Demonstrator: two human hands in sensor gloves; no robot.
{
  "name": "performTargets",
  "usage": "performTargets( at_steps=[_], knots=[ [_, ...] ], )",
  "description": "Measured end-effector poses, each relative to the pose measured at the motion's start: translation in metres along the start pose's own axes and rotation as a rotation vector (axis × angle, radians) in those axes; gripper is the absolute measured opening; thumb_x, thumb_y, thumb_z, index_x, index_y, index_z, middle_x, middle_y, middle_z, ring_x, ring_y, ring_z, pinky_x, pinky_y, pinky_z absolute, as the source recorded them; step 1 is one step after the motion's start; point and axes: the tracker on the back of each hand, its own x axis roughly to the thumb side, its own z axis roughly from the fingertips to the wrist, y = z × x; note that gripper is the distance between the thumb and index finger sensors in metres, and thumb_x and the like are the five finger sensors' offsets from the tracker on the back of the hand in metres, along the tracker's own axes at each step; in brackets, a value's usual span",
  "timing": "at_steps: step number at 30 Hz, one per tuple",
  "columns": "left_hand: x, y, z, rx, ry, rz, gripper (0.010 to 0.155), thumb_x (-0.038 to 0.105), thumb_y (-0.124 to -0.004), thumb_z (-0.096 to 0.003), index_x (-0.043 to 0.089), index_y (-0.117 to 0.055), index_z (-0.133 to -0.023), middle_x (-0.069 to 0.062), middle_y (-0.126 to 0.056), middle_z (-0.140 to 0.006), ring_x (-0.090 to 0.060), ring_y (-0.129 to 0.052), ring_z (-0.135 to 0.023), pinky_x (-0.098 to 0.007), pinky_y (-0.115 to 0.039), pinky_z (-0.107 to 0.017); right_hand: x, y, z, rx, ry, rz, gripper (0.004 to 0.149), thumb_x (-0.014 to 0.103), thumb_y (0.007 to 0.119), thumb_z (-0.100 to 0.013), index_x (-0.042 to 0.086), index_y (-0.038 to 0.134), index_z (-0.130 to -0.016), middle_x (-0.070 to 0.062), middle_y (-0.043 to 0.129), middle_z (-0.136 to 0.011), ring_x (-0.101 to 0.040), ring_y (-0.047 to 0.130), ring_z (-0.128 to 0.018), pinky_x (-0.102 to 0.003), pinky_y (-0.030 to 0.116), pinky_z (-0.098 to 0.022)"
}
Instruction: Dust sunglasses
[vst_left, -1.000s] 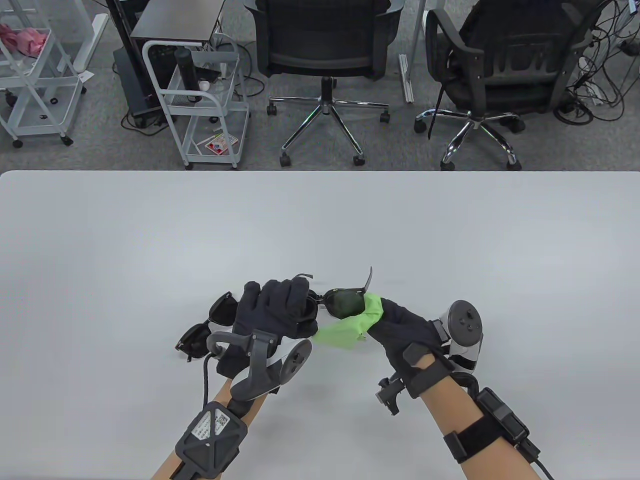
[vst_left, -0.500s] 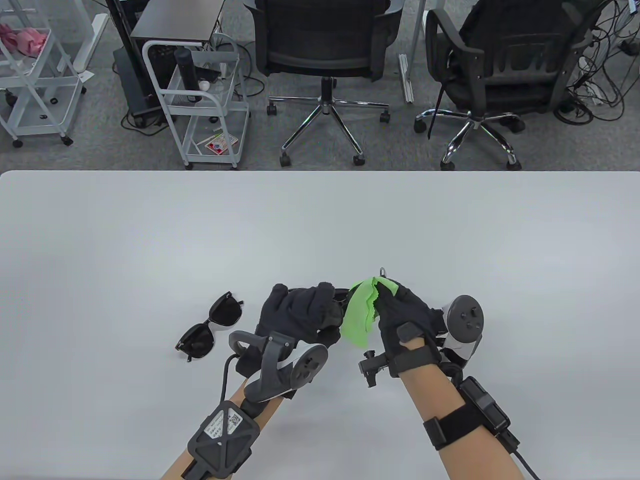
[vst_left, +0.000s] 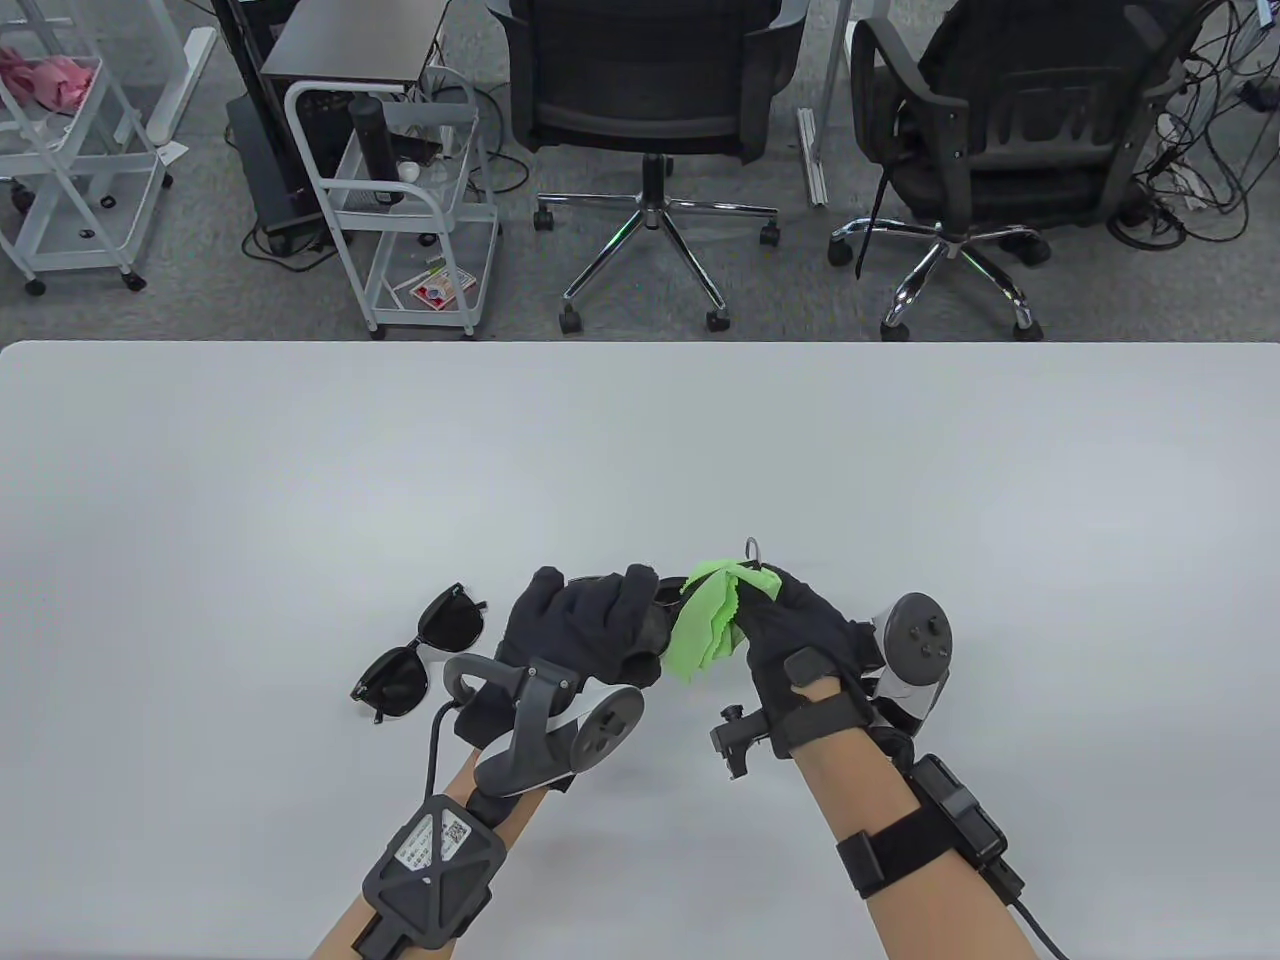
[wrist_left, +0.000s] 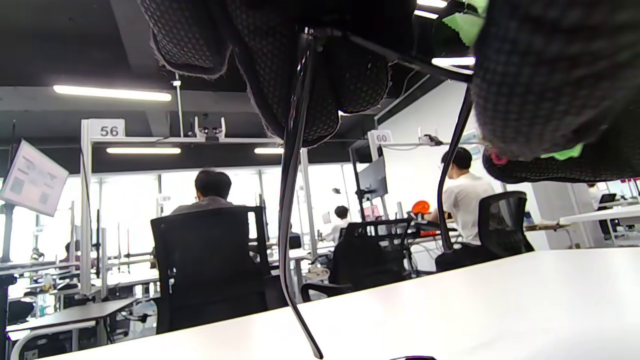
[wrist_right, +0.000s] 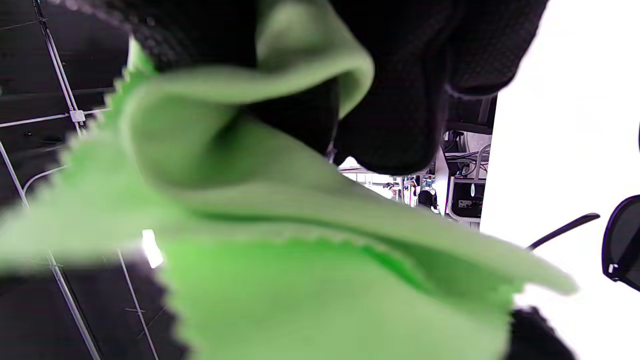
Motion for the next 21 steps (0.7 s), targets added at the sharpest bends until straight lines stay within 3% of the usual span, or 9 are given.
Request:
performTargets(
  at_steps=[2, 5, 7, 10, 15, 17, 21],
  knots=[
    [-0.002, -0.001, 0.001, 0.002, 0.001, -0.010, 0.091, 0.070, -0.093, -0.0242, 0.038, -0.059, -0.103, 0.017, -0.083, -0.092, -0.006, -0.100, -0.079, -0.045, -0.072, -0.073, 0.000, 0.000, -0.002, 0.049, 0.015, -0.033, 0.042, 0.042, 0.081, -0.045, 0.012, 0.095, -0.071, -0.007, 0.105, -0.062, -0.028, 0.107, -0.051, -0.055, 0.079, -0.055],
    [-0.007, -0.003, 0.004, -0.005, 0.000, -0.036, 0.091, 0.069, -0.093, -0.0243, 0.038, -0.059, -0.103, 0.017, -0.083, -0.092, -0.007, -0.100, -0.079, -0.045, -0.072, -0.073, -0.006, 0.005, -0.003, 0.210, 0.056, -0.136, 0.045, 0.030, 0.084, -0.043, 0.012, 0.087, -0.084, -0.009, 0.097, -0.080, -0.034, 0.101, -0.069, -0.060, 0.073, -0.058],
    [-0.006, -0.003, 0.005, -0.007, -0.007, -0.044, 0.091, 0.069, -0.094, -0.0244, 0.038, -0.059, -0.103, 0.017, -0.083, -0.092, -0.007, -0.100, -0.079, -0.045, -0.071, -0.073, -0.008, 0.005, -0.002, 0.186, 0.068, -0.115, 0.044, 0.025, 0.087, -0.041, 0.013, 0.087, -0.084, -0.009, 0.097, -0.080, -0.033, 0.101, -0.069, -0.060, 0.073, -0.057],
    [-0.003, -0.002, 0.006, -0.002, -0.013, -0.060, 0.092, 0.069, -0.094, -0.0243, 0.037, -0.059, -0.103, 0.016, -0.083, -0.092, -0.007, -0.100, -0.078, -0.045, -0.072, -0.072, -0.002, 0.001, -0.002, 0.107, 0.006, 0.058, 0.041, 0.032, 0.093, -0.038, 0.016, 0.092, -0.076, -0.004, 0.103, -0.069, -0.026, 0.106, -0.058, -0.055, 0.078, -0.056],
    [0.000, 0.002, 0.003, 0.005, -0.016, -0.022, 0.092, 0.070, -0.093, -0.0239, 0.038, -0.058, -0.103, 0.017, -0.082, -0.092, -0.006, -0.100, -0.079, -0.045, -0.072, -0.073, 0.003, 0.000, 0.002, 0.029, -0.020, 0.029, 0.041, 0.044, 0.084, -0.044, 0.014, 0.095, -0.069, -0.004, 0.105, -0.059, -0.025, 0.107, -0.048, -0.053, 0.080, -0.055],
    [0.000, 0.004, 0.004, 0.008, -0.019, -0.027, 0.092, 0.069, -0.093, -0.0240, 0.038, -0.058, -0.104, 0.017, -0.082, -0.092, -0.006, -0.100, -0.079, -0.045, -0.072, -0.073, 0.003, -0.001, 0.000, 0.068, -0.009, 0.004, 0.041, 0.042, 0.082, -0.045, 0.013, 0.095, -0.070, -0.006, 0.105, -0.061, -0.027, 0.106, -0.050, -0.055, 0.078, -0.055],
    [-0.008, 0.000, 0.006, -0.010, -0.017, -0.060, 0.092, 0.068, -0.094, -0.0242, 0.037, -0.058, -0.103, 0.016, -0.082, -0.092, -0.007, -0.100, -0.079, -0.045, -0.071, -0.073, -0.003, 0.003, -0.002, 0.220, 0.048, -0.061, 0.043, 0.030, 0.086, -0.042, 0.013, 0.089, -0.082, -0.008, 0.098, -0.078, -0.033, 0.101, -0.067, -0.060, 0.073, -0.057]
  ],
)
